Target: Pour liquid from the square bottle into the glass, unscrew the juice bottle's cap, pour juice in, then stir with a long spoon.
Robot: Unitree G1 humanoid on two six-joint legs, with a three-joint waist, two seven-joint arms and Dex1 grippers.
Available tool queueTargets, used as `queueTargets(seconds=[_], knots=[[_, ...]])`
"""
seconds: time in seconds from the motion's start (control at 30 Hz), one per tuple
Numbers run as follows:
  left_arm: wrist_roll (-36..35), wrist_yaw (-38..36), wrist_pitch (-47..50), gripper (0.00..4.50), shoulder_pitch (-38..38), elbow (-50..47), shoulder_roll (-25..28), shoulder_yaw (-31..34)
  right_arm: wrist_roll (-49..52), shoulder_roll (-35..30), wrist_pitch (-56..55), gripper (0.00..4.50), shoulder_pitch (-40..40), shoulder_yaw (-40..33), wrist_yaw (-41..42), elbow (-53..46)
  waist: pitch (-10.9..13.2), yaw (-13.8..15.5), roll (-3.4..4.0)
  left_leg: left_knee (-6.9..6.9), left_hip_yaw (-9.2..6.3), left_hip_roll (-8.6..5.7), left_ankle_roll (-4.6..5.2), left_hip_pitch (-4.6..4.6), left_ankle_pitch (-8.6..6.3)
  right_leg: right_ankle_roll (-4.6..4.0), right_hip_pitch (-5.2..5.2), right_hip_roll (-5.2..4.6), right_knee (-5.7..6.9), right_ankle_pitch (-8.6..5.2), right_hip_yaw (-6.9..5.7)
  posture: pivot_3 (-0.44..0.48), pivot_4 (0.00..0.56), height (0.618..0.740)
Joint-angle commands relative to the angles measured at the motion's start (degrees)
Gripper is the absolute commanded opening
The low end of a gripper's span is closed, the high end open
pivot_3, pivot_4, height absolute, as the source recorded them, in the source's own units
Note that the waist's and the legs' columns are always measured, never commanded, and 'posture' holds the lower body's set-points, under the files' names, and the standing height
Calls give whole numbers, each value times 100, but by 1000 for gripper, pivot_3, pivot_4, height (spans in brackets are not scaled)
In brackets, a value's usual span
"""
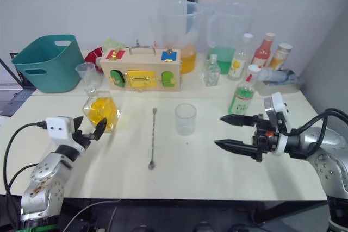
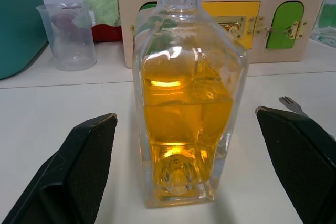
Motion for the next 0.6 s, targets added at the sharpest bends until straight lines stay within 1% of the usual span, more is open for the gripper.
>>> queueTargets(seconds=[0.03,0.37,0.47,0.6], knots=[[60,21,-87,4483,-274,163,103,-14,118,-43,-83,4500,-12,-235,-90,-159,0,1,0,0,0,0,0,0,0,0,0,0,0,0,0,0,150,740],[294,61,-290,4483,-1316,1247,173,-148,111,39,-185,4500,82,-256,-241,-239,2,0,-4,0,-1,0,0,-2,0,1,-1,1,-1,0,0,0,150,740],[351,65,-332,4483,-1469,1392,186,-192,100,52,-214,4500,130,-274,-257,-261,3,-2,-4,1,-1,0,0,-3,0,1,-1,0,-1,1,-1,0,150,740],[380,115,-365,3356,-1565,1530,193,-186,82,60,-283,4500,172,-275,-277,-258,3,-10,-4,0,-1,1,0,-2,0,1,-2,1,0,1,0,0,150,740]])
